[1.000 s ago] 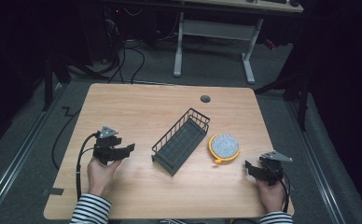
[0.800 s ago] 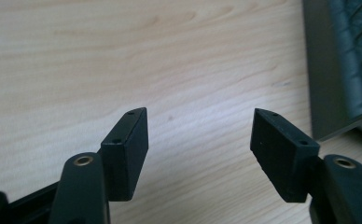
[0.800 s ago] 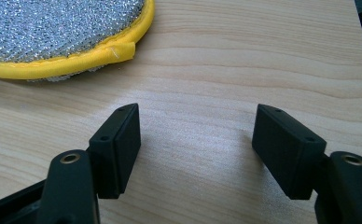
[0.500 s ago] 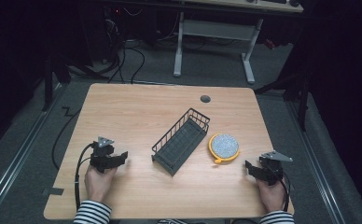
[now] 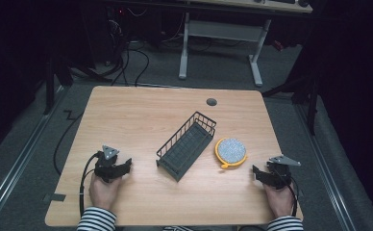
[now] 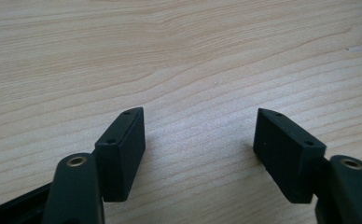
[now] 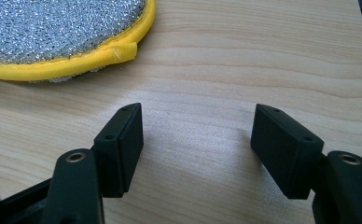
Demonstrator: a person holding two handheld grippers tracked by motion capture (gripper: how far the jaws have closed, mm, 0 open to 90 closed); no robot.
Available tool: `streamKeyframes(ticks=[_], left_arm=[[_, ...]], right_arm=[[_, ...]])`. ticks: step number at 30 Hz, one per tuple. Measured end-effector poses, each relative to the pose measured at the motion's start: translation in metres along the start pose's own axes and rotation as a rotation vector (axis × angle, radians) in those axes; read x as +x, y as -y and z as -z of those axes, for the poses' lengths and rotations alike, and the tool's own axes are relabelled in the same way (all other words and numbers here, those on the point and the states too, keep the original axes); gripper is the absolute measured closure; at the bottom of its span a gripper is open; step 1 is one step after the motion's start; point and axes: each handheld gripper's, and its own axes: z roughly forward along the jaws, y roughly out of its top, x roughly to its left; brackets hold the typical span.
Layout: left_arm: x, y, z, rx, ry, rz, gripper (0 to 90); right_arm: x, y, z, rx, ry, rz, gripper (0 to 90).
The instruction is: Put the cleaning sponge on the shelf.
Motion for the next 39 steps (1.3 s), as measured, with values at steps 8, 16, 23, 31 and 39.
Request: streamKeyframes(ticks=[8, 16, 23, 31, 39], left_arm=[[0.0, 0.0, 0.0, 0.002, 0.001, -0.003, 32.3], [0.0, 0.0, 0.0, 0.002, 0.002, -0.004, 31.8], [-0.001, 0.0, 0.0, 0.002, 0.002, -0.004, 31.8], [-0.001, 0.0, 0.0, 0.002, 0.004, -0.004, 31.4], [-0.001, 0.0, 0.0, 0.002, 0.004, -0.004, 31.2]], right_arm=[[-0.002, -0.01, 0.003, 0.044, -0.058, -0.022, 40.9], [0.006, -0.041, 0.008, 0.05, -0.118, 0.0, 42.9], [0.014, -0.068, 0.002, 0.057, -0.157, 0.024, 42.8], [0.019, -0.086, -0.016, 0.067, -0.165, 0.015, 44.7], [0.02, -0.092, -0.033, 0.115, -0.17, -0.014, 44.9]])
